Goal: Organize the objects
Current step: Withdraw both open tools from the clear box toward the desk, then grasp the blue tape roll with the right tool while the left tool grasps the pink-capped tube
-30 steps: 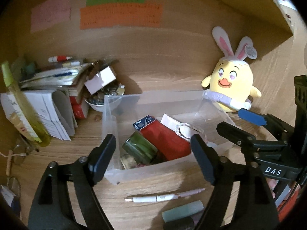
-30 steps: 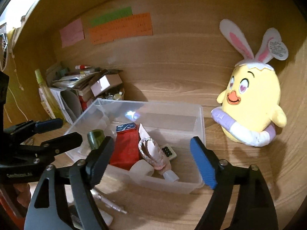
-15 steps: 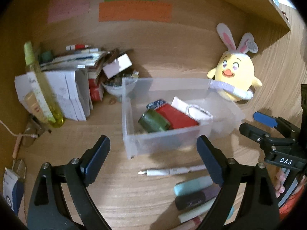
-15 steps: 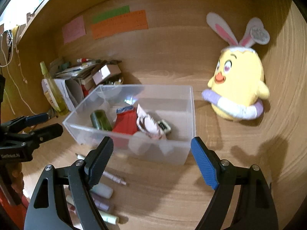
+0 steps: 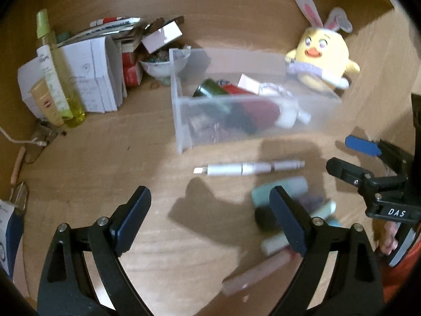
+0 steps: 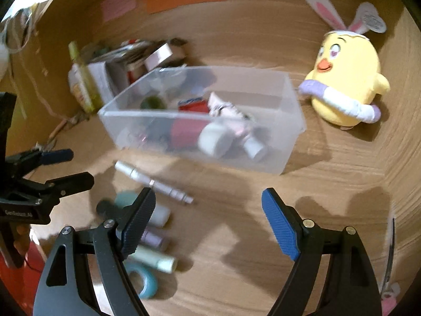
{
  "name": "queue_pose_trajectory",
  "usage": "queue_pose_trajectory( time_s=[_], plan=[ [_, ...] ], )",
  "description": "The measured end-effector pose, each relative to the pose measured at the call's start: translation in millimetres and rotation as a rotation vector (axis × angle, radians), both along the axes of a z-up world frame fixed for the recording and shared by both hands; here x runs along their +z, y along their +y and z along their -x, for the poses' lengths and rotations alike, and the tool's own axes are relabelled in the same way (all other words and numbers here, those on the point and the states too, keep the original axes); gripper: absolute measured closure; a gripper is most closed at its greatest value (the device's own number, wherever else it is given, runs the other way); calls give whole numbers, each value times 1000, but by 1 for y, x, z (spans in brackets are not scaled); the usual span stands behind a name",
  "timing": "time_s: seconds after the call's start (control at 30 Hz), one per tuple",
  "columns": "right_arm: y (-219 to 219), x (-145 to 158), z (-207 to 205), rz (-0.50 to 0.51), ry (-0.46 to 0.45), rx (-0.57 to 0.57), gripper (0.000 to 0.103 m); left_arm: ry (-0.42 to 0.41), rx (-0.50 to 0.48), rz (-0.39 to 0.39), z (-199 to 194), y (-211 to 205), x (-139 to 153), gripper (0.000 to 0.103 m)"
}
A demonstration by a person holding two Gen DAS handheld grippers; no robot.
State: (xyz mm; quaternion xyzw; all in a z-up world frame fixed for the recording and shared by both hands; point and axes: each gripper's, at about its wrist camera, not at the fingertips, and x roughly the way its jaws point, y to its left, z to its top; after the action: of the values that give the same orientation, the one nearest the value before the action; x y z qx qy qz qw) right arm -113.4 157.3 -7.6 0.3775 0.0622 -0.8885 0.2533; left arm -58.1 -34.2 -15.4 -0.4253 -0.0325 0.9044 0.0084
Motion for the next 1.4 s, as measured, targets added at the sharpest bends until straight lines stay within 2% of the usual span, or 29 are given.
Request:
queue_pose_trajectory(
  time_s=[0.23,0.47,0.57,0.63,0.73,0.83,0.97,1.03,1.17,1.23,1.4],
  plan=[
    [-5,-5,-36,4,-34,54,23,-33,-30,-41,-27,2,-9,11],
    [-12,-15,-63,-16,-56,70,23,-82,-96,-79,-33,17,-29,11],
    [-15,-23,-71,-30,-70,72,28,-80,-107,-76,-36,20,-32,12],
    [-16,-27,-74,-34,-80,76,30,-76,-123,-76,-39,22,-32,18],
    [-19,-34,-75,-43,-92,82,39,-68,-135,-63,-42,23,-32,25],
    [-22,-34,-76,-47,-79,84,44,-58,-148,-47,-45,26,-32,29],
    [-25,-33,-74,-39,-75,92,60,-50,-172,-42,-47,33,-32,35],
    [-24,-33,-74,-33,-76,91,66,-46,-182,-17,-47,38,-32,43],
    [-20,-34,-73,-12,-85,81,66,-49,-195,16,-46,43,-31,58],
    [-19,-34,-72,-4,-88,78,67,-55,-201,16,-46,43,-30,70],
    [-21,-33,-72,6,-83,76,67,-57,-189,36,-51,42,-30,88]
  ],
)
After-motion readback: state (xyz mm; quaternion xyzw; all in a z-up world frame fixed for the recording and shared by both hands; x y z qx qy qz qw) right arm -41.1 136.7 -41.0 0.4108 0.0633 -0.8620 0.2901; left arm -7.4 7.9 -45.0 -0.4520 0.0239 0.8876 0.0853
